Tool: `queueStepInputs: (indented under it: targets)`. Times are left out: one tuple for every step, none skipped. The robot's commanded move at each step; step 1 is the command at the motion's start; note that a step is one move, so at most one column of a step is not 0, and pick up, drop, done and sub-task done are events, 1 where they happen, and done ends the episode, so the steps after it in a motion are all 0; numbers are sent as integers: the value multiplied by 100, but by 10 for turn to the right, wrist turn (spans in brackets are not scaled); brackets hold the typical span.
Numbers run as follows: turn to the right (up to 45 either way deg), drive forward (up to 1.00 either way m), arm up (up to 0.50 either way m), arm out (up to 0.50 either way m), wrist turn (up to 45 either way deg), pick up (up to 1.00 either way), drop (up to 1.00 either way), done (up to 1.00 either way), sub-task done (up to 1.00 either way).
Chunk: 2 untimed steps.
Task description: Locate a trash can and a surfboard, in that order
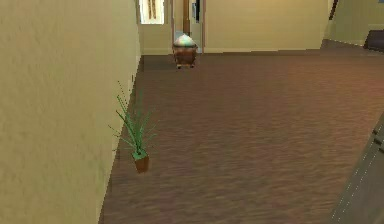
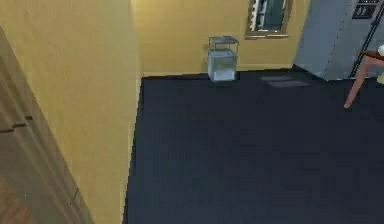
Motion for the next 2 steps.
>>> queueStepInputs:
  targets:
    - [0,100,0,0,0,0,0,0,0]
    - [30,0,0,0,0,0,0,0,0]
